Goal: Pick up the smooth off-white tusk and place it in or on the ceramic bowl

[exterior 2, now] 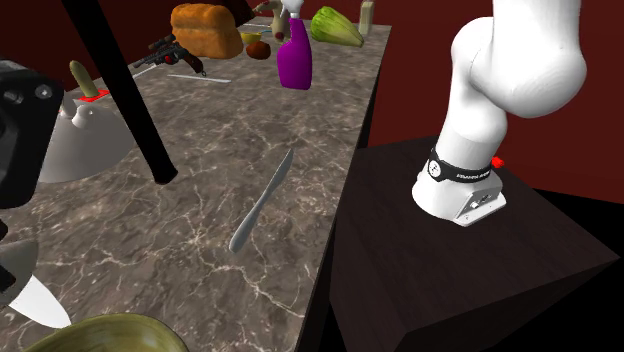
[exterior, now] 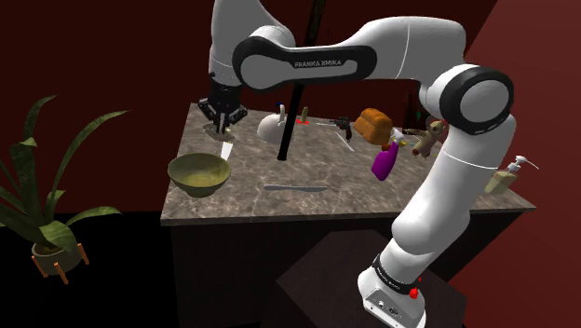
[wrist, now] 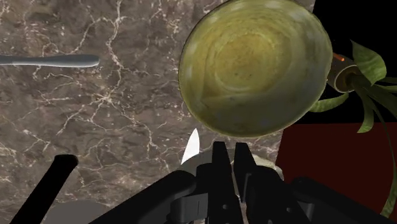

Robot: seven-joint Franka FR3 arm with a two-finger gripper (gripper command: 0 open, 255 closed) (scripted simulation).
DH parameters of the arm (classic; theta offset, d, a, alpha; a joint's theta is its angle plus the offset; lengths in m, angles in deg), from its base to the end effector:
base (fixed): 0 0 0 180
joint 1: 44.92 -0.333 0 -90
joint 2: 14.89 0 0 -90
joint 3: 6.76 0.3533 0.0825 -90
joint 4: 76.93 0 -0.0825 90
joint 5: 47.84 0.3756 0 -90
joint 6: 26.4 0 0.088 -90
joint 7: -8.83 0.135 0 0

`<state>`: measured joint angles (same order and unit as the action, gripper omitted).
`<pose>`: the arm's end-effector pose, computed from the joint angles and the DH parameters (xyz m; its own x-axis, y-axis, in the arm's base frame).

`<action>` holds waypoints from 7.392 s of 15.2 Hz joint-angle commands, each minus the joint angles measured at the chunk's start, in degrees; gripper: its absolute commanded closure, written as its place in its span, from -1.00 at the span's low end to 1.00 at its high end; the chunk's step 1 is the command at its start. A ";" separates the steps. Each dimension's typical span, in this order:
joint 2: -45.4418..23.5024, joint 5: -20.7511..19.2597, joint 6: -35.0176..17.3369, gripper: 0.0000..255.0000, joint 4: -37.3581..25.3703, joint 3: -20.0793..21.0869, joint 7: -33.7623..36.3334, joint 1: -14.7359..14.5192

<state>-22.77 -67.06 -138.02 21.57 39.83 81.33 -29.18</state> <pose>0.5486 0.2637 0.5454 0.7749 -0.5800 0.2512 -0.5875 -0.8076 -0.0522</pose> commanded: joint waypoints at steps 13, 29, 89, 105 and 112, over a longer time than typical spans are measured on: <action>-26.04 -8.03 13.99 -1.00 -27.78 -9.11 33.75 -13.77; -28.78 -6.40 9.02 -1.00 -24.01 -11.36 42.43 -12.17; -28.92 -16.96 22.71 1.00 -32.11 -14.16 41.83 -24.34; -26.22 -15.87 23.47 1.00 -29.56 -13.16 43.63 -24.79; -26.53 -16.21 18.74 1.00 -24.55 -13.29 45.50 -23.70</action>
<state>-49.45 -83.25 -118.30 -4.19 26.51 126.39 -53.14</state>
